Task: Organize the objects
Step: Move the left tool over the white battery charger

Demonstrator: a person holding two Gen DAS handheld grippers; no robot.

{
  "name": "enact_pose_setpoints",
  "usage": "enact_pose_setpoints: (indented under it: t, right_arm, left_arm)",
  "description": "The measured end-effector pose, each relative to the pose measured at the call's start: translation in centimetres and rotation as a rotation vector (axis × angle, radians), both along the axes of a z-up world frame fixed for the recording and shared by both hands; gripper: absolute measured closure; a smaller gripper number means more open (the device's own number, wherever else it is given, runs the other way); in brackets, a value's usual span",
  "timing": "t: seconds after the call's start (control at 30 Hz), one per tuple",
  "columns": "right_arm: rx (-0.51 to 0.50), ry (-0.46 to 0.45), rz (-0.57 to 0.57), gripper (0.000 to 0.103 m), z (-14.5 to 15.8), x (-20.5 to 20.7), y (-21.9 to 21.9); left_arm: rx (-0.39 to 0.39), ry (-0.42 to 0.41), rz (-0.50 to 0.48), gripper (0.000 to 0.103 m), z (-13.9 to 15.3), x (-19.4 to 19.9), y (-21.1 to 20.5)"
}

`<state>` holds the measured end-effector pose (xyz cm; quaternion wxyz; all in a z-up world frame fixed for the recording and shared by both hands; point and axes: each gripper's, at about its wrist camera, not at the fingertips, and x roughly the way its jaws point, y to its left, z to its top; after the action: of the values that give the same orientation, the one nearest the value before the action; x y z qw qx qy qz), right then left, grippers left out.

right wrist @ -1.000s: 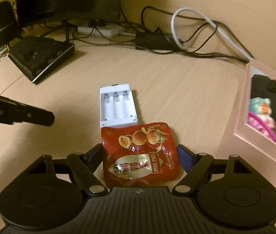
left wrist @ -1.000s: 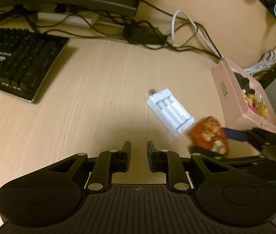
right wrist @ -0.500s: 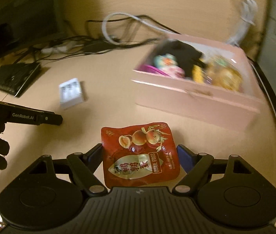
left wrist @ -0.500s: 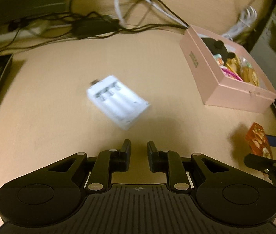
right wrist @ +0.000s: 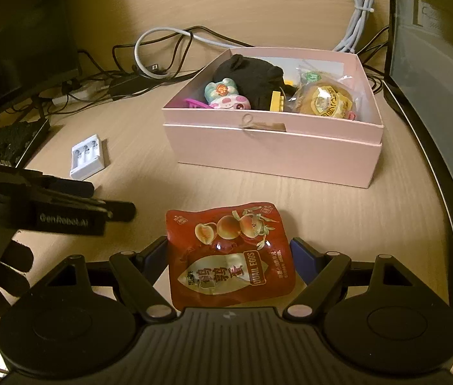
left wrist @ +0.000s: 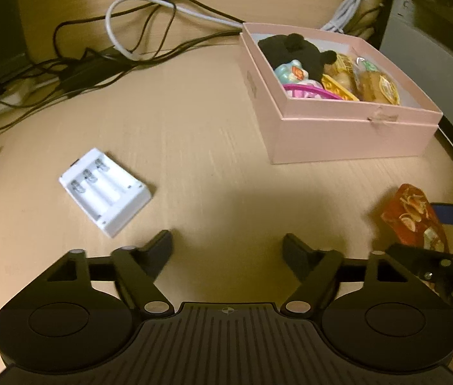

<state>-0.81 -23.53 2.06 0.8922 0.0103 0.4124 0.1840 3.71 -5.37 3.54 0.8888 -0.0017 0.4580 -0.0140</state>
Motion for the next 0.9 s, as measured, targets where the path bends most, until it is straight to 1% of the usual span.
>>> enact_pose_setpoints:
  t: [0.07, 0.13, 0.23, 0.3, 0.33, 0.37, 0.47, 0.5, 0.6, 0.67, 0.7, 0.8, 0.9]
  right_arm:
    - [0.003, -0.001, 0.006, 0.022, 0.0, 0.3, -0.1]
    - [0.007, -0.002, 0.015, 0.022, -0.1, 0.5, -0.2]
    - [0.016, 0.003, 0.021, 0.022, -0.2, 0.8, -0.5]
    - [0.023, 0.01, 0.027, 0.022, -0.4, 0.9, -0.7]
    - [0.027, 0.016, 0.029, 0.022, -0.5, 1.0, -0.7]
    - [0.031, 0.015, 0.031, 0.021, -0.6, 1.0, -0.7]
    - [0.03, 0.015, 0.037, 0.021, -0.6, 1.2, -0.6]
    - [0.033, 0.017, 0.036, 0.021, -0.6, 1.2, -0.7]
    - [0.036, 0.018, 0.034, 0.021, -0.6, 1.1, -0.9]
    - [0.035, 0.018, 0.031, 0.021, -0.6, 1.0, -0.9]
    - [0.032, 0.017, 0.029, 0.021, -0.6, 1.0, -0.9]
    - [0.022, 0.016, 0.023, 0.021, -0.6, 0.8, -0.7]
    - [0.008, 0.012, 0.018, 0.021, -0.6, 0.6, -0.6]
  left_arm:
    - [-0.066, -0.009, 0.069, 0.023, 0.2, -0.1, 0.9]
    - [-0.133, -0.041, 0.192, 0.025, 0.8, -0.6, 2.4]
    - [-0.154, -0.157, 0.432, 0.025, 2.3, -1.7, 5.5]
    - [-0.18, -0.182, 0.549, 0.025, 2.9, -1.7, 7.5]
    - [-0.197, -0.17, 0.589, 0.026, 2.8, -1.3, 8.4]
    - [-0.223, -0.14, 0.626, 0.026, 2.5, -0.8, 9.3]
    - [-0.338, -0.057, 0.754, 0.026, 1.0, 0.4, 11.7]
    - [-0.364, -0.054, 0.771, 0.026, 0.8, 0.7, 12.0]
    - [-0.361, -0.063, 0.728, 0.027, 1.1, 2.0, 11.4]
    - [-0.349, -0.042, 0.694, 0.027, 0.9, 3.1, 10.7]
    - [-0.333, -0.027, 0.676, 0.026, 0.6, 3.4, 10.2]
    - [-0.228, -0.034, 0.615, 0.026, 0.4, 4.4, 8.6]
    - [-0.147, -0.046, 0.568, 0.026, 0.2, 4.8, 7.7]
